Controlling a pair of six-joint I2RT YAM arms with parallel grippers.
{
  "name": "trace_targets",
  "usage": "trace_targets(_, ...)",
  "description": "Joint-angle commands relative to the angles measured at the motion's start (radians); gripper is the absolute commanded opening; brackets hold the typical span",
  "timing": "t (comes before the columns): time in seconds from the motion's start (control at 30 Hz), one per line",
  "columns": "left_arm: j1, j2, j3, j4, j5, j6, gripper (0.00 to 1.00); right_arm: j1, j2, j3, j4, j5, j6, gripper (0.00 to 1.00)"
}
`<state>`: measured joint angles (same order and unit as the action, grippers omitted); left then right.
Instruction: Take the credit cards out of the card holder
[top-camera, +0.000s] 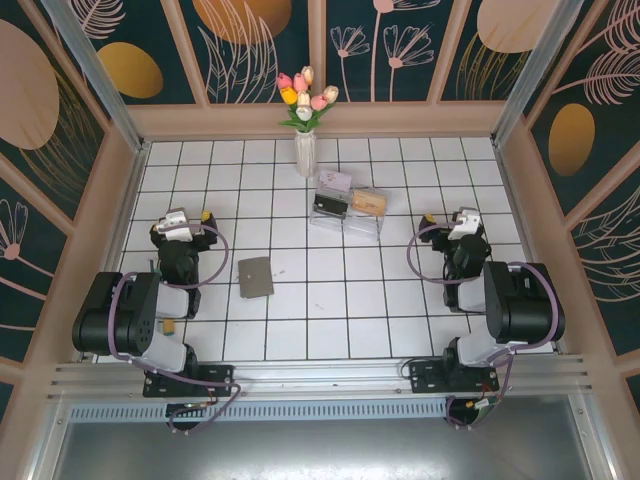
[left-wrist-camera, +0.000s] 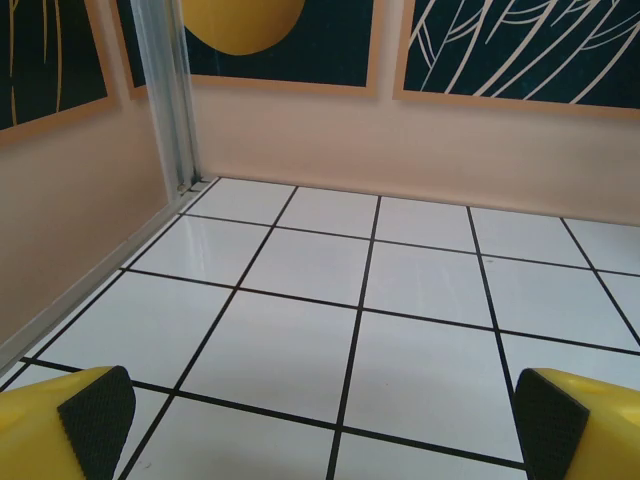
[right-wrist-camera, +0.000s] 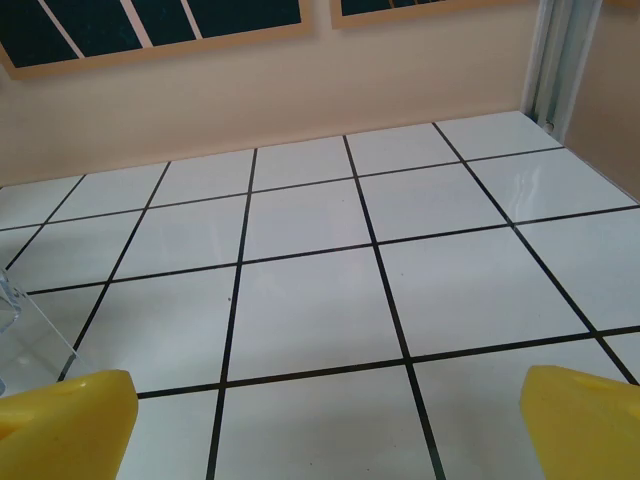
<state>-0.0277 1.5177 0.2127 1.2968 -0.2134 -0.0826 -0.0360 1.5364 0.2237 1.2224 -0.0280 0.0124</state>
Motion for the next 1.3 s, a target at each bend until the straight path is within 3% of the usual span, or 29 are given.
trace_targets(0.0, 0.006, 0.006, 0.011, 0.007, 0.008, -0.004, 0.99, -0.005, 0.003, 0.018, 0.008, -0.020, -0.002, 0.99)
trace_targets(0.9, 0.006, 0.003, 0.009, 0.011, 0.008, -0.004, 0.99, -0.005, -0.008, 0.021, -0.004, -0.019, -0.002, 0.99)
trace_targets(1.07, 0.006, -0.084, 0.045, -0.128, -0.036, -0.017, 0.99, -0.002, -0.164, 0.093, -0.254, 0.030, 0.005, 0.99)
trace_targets(1.17, 0.006, -0.169, 0.051, -0.210, -0.041, -0.023, 0.99, 0.018, -0.254, 0.141, -0.419, 0.123, 0.029, 0.99)
trace_targets(1.27, 0.006, -0.276, 0.077, -0.351, -0.086, -0.085, 0.99, 0.027, -0.345, 0.224, -0.647, 0.215, 0.195, 0.99)
